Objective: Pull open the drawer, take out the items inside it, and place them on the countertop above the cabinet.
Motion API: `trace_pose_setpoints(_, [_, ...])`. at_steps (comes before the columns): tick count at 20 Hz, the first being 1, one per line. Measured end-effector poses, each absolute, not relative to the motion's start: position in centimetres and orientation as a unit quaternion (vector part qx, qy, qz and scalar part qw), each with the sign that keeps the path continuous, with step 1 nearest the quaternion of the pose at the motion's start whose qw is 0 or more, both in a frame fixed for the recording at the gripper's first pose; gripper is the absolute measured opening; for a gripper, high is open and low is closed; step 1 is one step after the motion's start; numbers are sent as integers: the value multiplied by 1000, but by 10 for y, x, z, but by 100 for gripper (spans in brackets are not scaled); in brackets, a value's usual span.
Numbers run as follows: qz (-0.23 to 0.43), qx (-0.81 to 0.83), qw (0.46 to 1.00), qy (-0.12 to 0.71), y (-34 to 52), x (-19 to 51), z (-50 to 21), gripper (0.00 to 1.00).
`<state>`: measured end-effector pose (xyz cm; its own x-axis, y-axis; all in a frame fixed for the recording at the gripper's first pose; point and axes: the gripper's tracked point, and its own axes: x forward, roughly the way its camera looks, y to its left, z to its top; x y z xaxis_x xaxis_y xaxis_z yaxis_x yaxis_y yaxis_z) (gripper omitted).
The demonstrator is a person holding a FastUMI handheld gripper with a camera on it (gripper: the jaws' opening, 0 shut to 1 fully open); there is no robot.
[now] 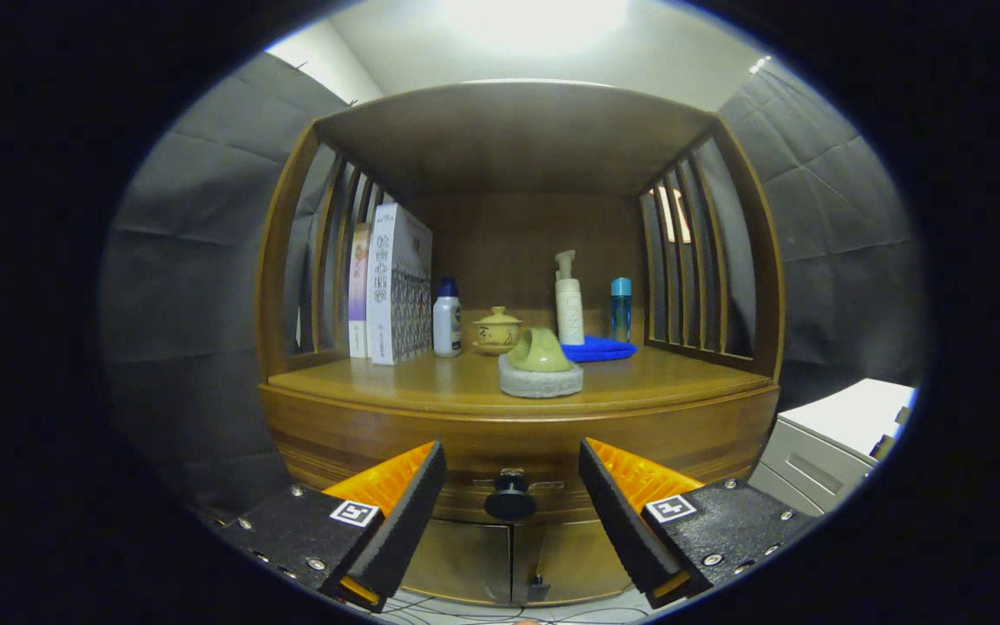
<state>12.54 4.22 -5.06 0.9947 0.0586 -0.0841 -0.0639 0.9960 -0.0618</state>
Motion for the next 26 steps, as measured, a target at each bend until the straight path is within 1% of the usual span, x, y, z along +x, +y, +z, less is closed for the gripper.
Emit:
trace_pose_setpoints(5, [33, -28, 999, 17, 18, 81, -1, 96])
trace_pose_setpoints(13, [48, 0, 999, 12, 2, 9, 38, 96])
trace_pose_setpoints(18, [62, 13, 998, 0, 2, -31, 48, 95])
trace_pose_setpoints(21, [69, 18, 997, 8, 3, -48, 43, 95])
trace_pose_setpoints(26, [75, 28, 997, 23, 2, -55, 32, 95])
